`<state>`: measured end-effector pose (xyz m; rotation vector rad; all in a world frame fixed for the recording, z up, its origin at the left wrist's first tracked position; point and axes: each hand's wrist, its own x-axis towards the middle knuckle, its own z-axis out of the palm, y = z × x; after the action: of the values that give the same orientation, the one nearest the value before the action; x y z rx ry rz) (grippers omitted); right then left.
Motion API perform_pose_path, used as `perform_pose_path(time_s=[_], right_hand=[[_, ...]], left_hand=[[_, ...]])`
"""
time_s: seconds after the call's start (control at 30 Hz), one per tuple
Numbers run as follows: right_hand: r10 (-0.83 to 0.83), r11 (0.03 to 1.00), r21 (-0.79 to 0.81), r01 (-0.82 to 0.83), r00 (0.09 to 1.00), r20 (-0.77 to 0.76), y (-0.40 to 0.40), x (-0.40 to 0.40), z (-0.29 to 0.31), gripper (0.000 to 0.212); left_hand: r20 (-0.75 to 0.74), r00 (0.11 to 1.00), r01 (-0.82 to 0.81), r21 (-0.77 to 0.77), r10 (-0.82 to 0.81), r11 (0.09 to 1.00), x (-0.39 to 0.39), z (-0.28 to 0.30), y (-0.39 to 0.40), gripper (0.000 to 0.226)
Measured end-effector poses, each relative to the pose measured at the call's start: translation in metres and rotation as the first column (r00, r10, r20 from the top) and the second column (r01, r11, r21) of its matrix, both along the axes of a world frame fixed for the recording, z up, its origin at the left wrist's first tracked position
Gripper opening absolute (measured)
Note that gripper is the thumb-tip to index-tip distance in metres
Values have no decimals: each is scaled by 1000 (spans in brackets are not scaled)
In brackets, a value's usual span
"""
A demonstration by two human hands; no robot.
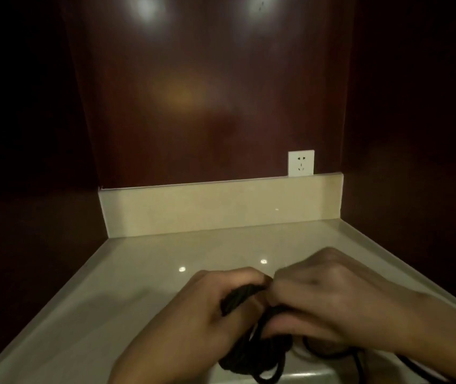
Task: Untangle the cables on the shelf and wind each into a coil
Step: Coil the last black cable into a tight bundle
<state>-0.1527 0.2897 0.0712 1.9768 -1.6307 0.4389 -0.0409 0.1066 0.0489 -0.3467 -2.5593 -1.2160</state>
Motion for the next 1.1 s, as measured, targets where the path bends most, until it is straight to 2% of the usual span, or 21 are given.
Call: perform_pose_path(time_s=[0.1, 0.13, 0.23, 0.3, 0.4, 0.5, 0.53, 0.6, 0.67, 0.73, 0.77, 0.8, 0.83, 0.87, 0.93, 1.0, 1.07, 1.1], right_hand=[[-4, 999, 35, -2, 988, 152, -2, -5, 0, 25], [-16, 998, 60, 1, 967, 254, -1, -5, 3, 28], [-56, 986, 164, -40, 839, 541, -6, -4, 14, 37], [-100, 970, 234, -63, 776, 623, -18, -6, 23, 39], [-222, 910, 400, -111, 685, 694, -40, -10, 35, 37], [-286, 851, 474, -227, 556, 780, -51, -18, 44, 29], [-317, 829, 504, -243, 538, 781, -51, -22, 45, 31], [-372, 770, 591, -239, 584, 721, -51, -21, 49, 38], [-366, 744, 640, -190, 685, 630, -50, -21, 51, 43], [-347, 759, 650, -22, 831, 434, -47, -18, 51, 45], [-308, 785, 616, 66, 905, 295, -45, -17, 49, 44], [-226, 836, 529, 146, 970, 89, -45, -16, 47, 42], [-137, 898, 396, 193, 977, -167, -46, -21, 46, 39], [-84, 929, 302, 215, 916, -392, -46, -34, 45, 38], [-47, 945, 221, 240, 769, -637, -54, -64, 44, 44], [-82, 937, 190, 292, 716, -694, -67, -86, 45, 50], [-237, 914, 108, 392, 729, -643, -88, -90, 32, 43], [-305, 908, 73, 412, 770, -561, -99, -87, 21, 33]], left_hand=[[15, 997, 74, 141, -76, 987, -1, 1, 5, 24], [15, 996, 84, 172, -88, 982, -1, 1, 5, 26], [28, 990, 128, 219, -137, 967, -3, 1, 1, 21], [54, 984, 150, 256, -169, 955, -4, 0, -1, 22], [80, 992, 76, 247, -98, 966, -6, -1, -4, 18], [25, 1000, 5, 327, -14, 945, 0, 1, -19, 18], [4, 1000, -10, 365, 9, 931, 2, 1, -25, 21], [-4, 1000, -13, 434, 16, 901, 6, 0, -35, 30], [-7, 1000, -3, 489, 7, 872, 6, -3, -40, 36], [-27, 999, -18, 544, 39, 839, 5, -6, -44, 37], [-32, 998, -26, 580, 54, 814, 4, -7, -47, 38], [-30, 998, -30, 611, 61, 791, 4, -7, -48, 39], [-26, 998, -35, 628, 65, 778, 3, -6, -47, 39], [-14, 997, -55, 617, 81, 785, 2, -5, -44, 38], [22, 985, -152, 565, 170, 811, -7, -5, -31, 33], [62, 956, -262, 614, 286, 744, -19, -10, -16, 36], [79, 930, -294, 746, 359, 597, -28, -13, -9, 48], [77, 922, -281, 808, 380, 518, -30, -13, -9, 52]])
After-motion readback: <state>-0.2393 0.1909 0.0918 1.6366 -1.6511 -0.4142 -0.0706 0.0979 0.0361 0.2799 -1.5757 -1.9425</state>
